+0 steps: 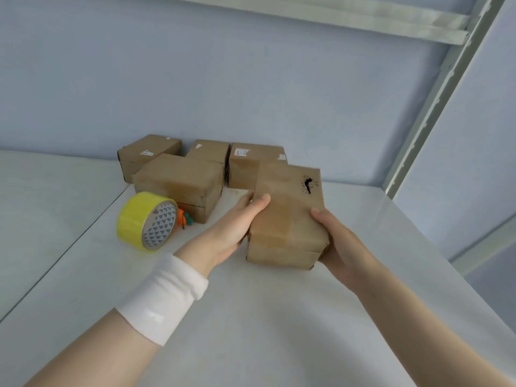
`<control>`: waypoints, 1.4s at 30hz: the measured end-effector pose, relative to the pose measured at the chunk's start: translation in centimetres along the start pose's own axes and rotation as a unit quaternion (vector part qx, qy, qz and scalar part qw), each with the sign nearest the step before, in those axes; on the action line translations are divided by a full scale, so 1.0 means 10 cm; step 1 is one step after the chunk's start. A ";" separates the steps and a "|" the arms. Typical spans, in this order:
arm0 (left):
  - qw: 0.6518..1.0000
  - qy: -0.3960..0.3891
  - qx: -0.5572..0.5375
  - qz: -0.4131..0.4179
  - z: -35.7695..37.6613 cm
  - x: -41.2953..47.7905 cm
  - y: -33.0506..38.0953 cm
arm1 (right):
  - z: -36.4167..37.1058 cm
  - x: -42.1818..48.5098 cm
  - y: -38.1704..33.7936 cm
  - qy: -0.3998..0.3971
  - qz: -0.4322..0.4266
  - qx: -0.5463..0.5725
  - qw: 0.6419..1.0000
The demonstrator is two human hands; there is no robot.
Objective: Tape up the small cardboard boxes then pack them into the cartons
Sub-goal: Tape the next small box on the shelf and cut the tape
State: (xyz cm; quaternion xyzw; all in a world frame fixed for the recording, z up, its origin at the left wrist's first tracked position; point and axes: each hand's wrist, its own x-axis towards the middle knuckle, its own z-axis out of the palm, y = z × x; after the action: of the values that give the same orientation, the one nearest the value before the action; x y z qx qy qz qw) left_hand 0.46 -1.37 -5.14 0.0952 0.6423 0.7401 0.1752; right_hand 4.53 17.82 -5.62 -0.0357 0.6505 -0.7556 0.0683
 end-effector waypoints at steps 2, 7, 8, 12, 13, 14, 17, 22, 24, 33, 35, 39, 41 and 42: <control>0.999 0.018 0.020 -0.042 0.03 -0.03 -0.06 | 0.00 -0.03 0.10 0.017 0.049 0.029 0.998; 0.993 0.065 -0.044 -0.090 0.09 -0.07 -0.16 | 0.12 -0.01 0.21 0.070 0.075 0.070 0.992; 0.992 0.070 -0.055 -0.094 0.10 -0.08 -0.16 | 0.13 0.00 0.22 0.076 0.082 0.075 0.991; 0.991 0.105 0.012 -0.083 0.14 -0.11 -0.13 | 0.15 0.03 0.20 0.089 0.092 0.059 0.990; 0.987 0.132 0.079 -0.052 0.11 -0.11 -0.12 | 0.15 0.02 0.17 0.098 0.086 0.039 0.991; 0.973 0.173 0.155 0.001 0.06 -0.13 -0.09 | 0.14 0.02 0.15 0.118 0.076 0.014 0.990; 0.875 0.307 0.325 0.187 -0.28 -0.28 0.13 | 0.13 0.00 -0.06 0.209 -0.008 -0.085 0.974; 0.735 0.357 0.568 0.099 -1.16 -0.40 0.34 | 0.56 -0.08 -0.44 0.179 -0.149 -0.212 0.949; 0.741 0.339 0.578 0.027 -1.32 -0.47 0.31 | 0.84 -0.01 -0.51 0.138 -0.163 -0.249 0.945; 0.832 0.366 0.405 0.103 -1.77 -0.88 0.09 | 1.99 0.68 -0.27 0.016 -0.117 -0.424 0.898; 0.872 0.335 0.346 0.087 -1.84 -0.98 0.03 | 2.19 0.80 -0.19 -0.011 -0.073 -0.429 0.900; 0.939 0.246 0.239 0.037 -2.01 -1.18 -0.05 | 2.38 0.84 -0.03 -0.046 -0.031 -0.447 0.893; 0.961 0.191 0.202 -0.003 -2.04 -1.24 -0.04 | 2.41 0.78 0.02 -0.056 -0.060 -0.421 0.904; 0.966 0.170 0.197 -0.009 -2.03 -1.25 -0.02 | 2.42 0.75 0.03 -0.053 -0.081 -0.404 0.910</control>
State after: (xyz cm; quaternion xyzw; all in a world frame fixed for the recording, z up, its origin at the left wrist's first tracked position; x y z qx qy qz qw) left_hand 4.56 -24.77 -7.47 -0.0050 0.7964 0.6029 0.0481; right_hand 0.60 -7.01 -2.47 -0.1531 0.8904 -0.4282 0.0212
